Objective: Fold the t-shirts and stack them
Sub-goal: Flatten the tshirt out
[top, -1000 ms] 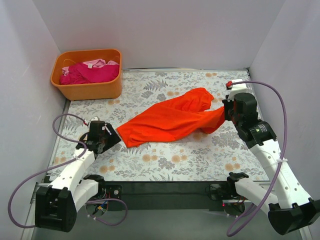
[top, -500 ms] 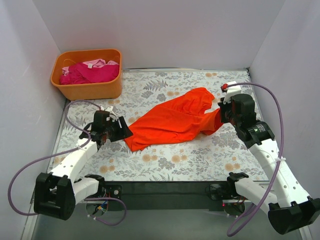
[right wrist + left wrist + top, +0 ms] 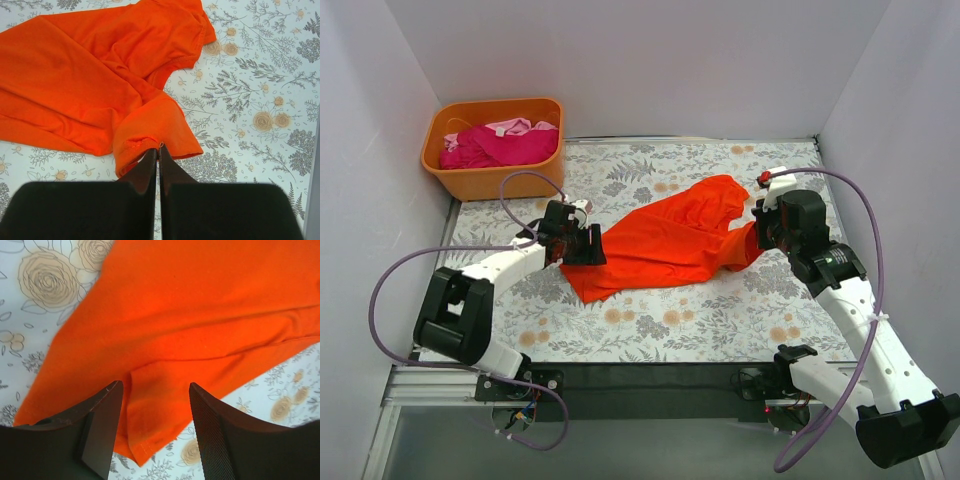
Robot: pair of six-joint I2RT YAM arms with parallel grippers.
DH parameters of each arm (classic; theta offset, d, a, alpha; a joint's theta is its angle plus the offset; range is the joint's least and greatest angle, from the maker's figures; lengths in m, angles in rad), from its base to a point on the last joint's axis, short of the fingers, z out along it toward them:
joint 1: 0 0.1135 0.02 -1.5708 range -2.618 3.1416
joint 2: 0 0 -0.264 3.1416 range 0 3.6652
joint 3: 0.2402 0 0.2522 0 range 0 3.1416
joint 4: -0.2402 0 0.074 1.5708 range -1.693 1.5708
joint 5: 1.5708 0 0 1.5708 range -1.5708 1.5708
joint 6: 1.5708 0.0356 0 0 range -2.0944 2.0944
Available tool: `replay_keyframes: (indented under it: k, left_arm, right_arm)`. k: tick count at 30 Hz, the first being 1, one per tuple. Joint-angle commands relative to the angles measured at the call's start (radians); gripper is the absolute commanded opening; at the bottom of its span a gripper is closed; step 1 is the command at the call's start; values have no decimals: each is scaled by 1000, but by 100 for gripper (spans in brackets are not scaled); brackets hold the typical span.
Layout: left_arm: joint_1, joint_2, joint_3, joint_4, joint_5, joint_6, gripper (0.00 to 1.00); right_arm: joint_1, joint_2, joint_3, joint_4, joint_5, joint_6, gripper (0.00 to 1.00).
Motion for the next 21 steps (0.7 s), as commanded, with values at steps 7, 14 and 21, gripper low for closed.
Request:
replay_keyframes:
  k: [7,14,21]
  left_arm:
    - [-7,96,65,3,-10,87,52]
    - [-11,120,61,2,49,90,47]
    - [-13,99,59,-4,98,78,38]
  right_arm:
    - [-5,-19,-10,21,4,2,1]
    - [-5,-12,-7,21,2,2,1]
    - [-5,-9,-7,21,1,0,1]
